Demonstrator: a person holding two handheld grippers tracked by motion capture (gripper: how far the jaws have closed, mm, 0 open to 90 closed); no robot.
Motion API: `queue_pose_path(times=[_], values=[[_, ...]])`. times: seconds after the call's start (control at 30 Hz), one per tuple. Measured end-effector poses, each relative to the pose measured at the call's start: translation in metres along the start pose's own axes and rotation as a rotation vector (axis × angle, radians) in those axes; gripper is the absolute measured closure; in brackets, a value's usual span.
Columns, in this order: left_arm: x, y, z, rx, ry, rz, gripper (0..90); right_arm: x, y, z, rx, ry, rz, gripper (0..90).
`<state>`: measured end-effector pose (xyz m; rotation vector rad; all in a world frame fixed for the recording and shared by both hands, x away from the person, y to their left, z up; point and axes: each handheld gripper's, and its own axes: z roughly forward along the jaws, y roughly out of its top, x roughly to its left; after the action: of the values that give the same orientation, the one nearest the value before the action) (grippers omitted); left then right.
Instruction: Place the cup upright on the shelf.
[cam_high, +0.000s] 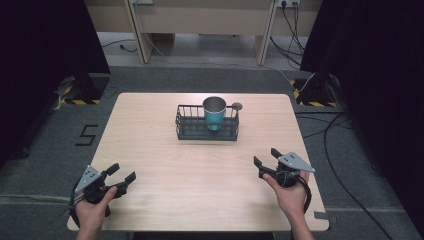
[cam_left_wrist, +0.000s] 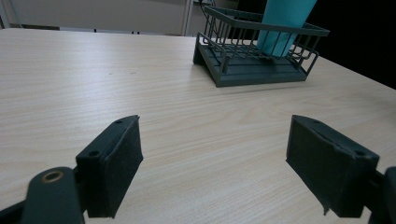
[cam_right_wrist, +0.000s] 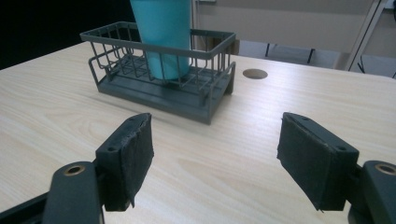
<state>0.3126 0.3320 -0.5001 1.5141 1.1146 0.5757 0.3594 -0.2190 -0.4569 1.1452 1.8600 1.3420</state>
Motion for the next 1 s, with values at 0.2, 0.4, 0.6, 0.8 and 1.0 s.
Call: queue_pose_path(times=[0.2,0.4,0.6,0.8,1.0], values=[[0.000,0.000,0.000,-0.001,0.001,0.004,17.5,-0.003,-0.014,-0.009,0.010,-0.012,0.021,27.3],[0.000,0.000,0.000,0.001,0.003,0.005,17.5,-0.004,-0.027,-0.016,0.016,-0.022,0.036,27.3],[0.000,0.000,0.000,0.003,0.005,0.005,17.5,-0.003,-0.038,-0.017,0.012,-0.029,0.028,27.3],[0.000,0.000,0.000,0.004,0.005,0.007,17.5,-0.001,-0.046,-0.016,-0.009,-0.033,0.020,27.4],[0.000,0.001,0.000,0.004,0.002,0.012,17.5,-0.001,-0.048,-0.017,-0.024,-0.034,0.026,27.4]])
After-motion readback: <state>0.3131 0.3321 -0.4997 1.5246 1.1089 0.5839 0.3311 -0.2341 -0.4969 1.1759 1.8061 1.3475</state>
